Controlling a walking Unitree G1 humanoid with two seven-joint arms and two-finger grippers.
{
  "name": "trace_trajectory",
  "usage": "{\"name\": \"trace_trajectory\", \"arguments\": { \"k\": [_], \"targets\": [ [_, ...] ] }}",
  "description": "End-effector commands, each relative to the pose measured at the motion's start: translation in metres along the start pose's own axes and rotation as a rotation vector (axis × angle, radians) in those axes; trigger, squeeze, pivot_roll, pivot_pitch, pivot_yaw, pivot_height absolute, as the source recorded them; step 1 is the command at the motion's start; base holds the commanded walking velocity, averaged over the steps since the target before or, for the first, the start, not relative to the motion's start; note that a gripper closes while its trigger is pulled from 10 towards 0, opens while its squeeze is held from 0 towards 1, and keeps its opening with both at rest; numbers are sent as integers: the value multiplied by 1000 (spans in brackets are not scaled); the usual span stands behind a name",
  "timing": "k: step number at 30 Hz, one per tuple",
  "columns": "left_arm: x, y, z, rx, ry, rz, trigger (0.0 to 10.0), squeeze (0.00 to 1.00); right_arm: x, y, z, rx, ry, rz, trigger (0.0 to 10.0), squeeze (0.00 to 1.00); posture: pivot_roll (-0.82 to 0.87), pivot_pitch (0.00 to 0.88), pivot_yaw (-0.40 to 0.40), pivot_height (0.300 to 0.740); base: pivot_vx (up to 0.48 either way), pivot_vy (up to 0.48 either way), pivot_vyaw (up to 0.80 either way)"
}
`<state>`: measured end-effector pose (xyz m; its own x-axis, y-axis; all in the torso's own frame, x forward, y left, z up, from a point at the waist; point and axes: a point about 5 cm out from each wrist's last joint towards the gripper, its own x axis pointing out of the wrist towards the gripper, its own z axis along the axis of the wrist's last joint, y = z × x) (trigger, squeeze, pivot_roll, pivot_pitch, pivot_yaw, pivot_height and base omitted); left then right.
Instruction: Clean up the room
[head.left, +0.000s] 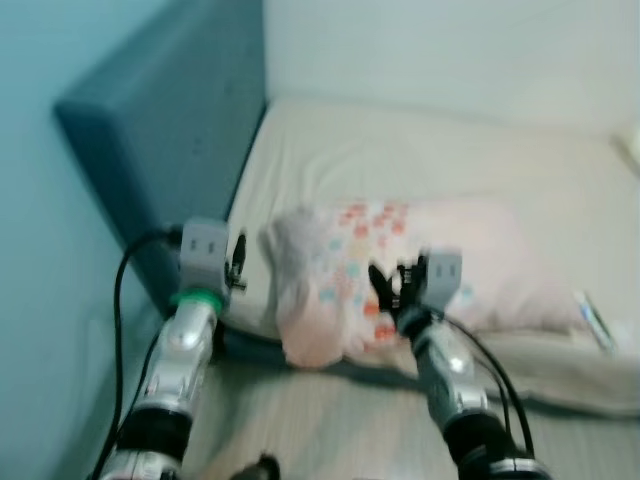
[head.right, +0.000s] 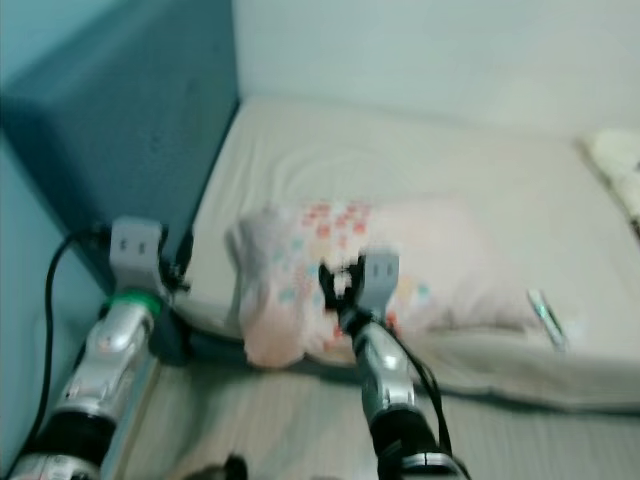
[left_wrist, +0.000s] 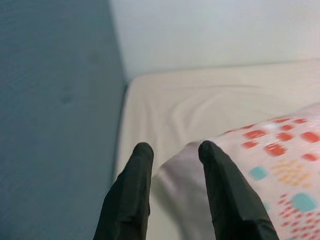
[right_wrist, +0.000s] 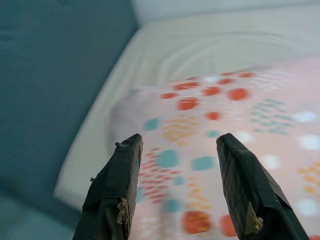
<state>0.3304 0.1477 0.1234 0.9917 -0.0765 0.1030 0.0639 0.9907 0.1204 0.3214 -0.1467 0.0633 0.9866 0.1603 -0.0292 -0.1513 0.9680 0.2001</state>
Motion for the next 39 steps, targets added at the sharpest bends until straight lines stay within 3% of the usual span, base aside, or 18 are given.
{"name": "trace_trajectory", "arguments": {
  "k": [1,19,39],
  "targets": [
    [-4,-3,-7,-8,22,-10,10000,0,-2,0,-4,5,16,0,10000,0,-36,12,9,740,356,0,0],
    [-5,-9,-7,-12,23,-34,10000,0,1,-8,5,-47,-14,-27,10000,0,-36,3,13,740,336,0,0],
    [-16,-29,-10,20,33,-200,10000,0,-3,-5,-3,-51,8,-21,10000,0,-42,4,26,740,0,0,0]
  ]
}}
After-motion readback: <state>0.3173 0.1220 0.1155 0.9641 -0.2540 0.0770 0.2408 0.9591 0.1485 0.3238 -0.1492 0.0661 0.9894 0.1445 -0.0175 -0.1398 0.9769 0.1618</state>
